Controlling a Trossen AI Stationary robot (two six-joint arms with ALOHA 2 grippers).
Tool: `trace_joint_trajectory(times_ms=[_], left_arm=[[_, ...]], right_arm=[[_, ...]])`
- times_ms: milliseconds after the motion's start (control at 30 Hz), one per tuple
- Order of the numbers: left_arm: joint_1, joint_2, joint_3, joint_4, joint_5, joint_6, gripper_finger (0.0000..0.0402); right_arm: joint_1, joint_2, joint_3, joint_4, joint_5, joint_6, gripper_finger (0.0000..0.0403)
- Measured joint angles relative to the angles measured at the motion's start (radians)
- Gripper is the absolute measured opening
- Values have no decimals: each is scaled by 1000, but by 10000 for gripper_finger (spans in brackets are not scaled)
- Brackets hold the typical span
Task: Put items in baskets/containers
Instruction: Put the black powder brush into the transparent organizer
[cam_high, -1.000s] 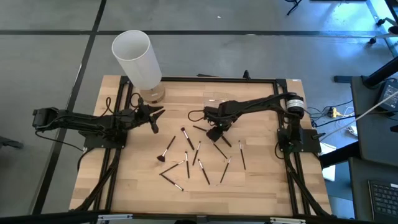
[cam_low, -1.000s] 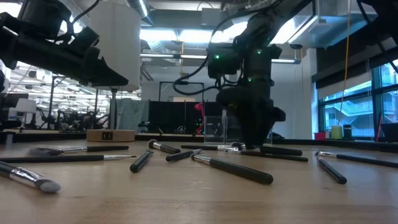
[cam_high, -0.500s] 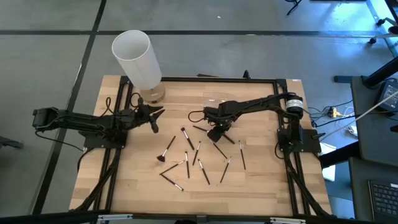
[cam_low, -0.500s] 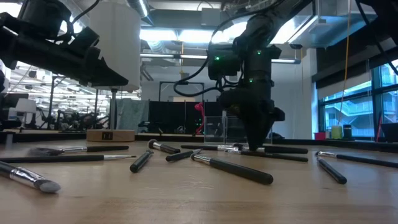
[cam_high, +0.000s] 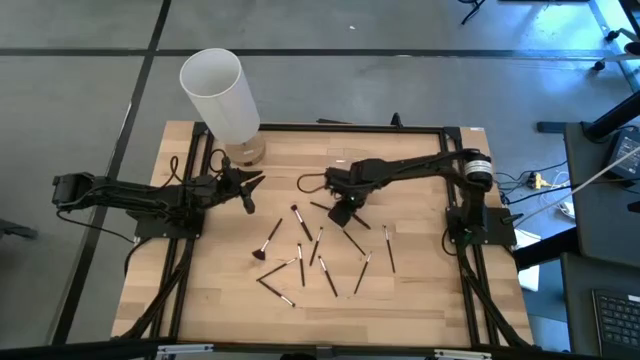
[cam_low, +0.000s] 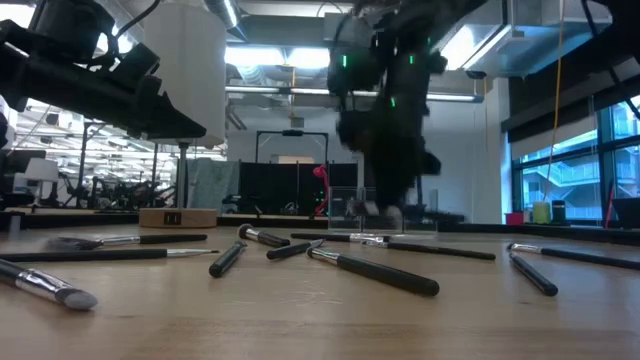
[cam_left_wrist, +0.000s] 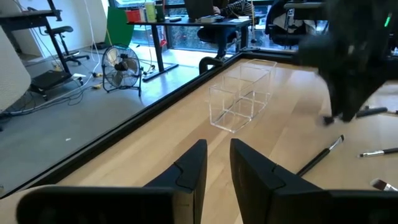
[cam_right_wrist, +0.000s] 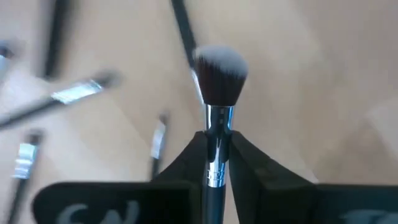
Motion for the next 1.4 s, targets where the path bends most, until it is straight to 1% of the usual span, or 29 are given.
trace_joint_trajectory(times_ms=[200,333,433,500,667,767,900,1000,1067,1233,1400], left_arm=[[0,0,0,-15,2,-1,63],[0,0,0,-23,3,-3,63],[0,0,0,-24,3,-10,64],[0,0,0,-24,3,-13,65],[0,0,0,-33,4,-15,63],[0,0,0,-69,5,-17,62],[0,1,0,-130,5,-34,63],[0,1,0,-148,3,-45,65],[0,1,0,-146,2,-47,65],[0,1,0,-137,-15,-51,61],[0,1,0,-133,-40,-51,64]], right_arm=[[-37,-82,54,3,134,-34,43],[-76,-157,67,27,273,-72,56],[-112,-221,67,84,382,-109,57],[-134,-269,54,173,434,-143,51],[-184,-360,-80,450,458,-199,50],[-204,-401,-215,633,489,-199,53],[-212,-415,-423,918,500,-193,54],[-213,-418,-522,1067,544,-193,55],[-214,-419,-569,1108,568,-193,55],[-214,-419,-641,1155,570,-165,57],[-214,-419,-677,1168,621,-145,83]])
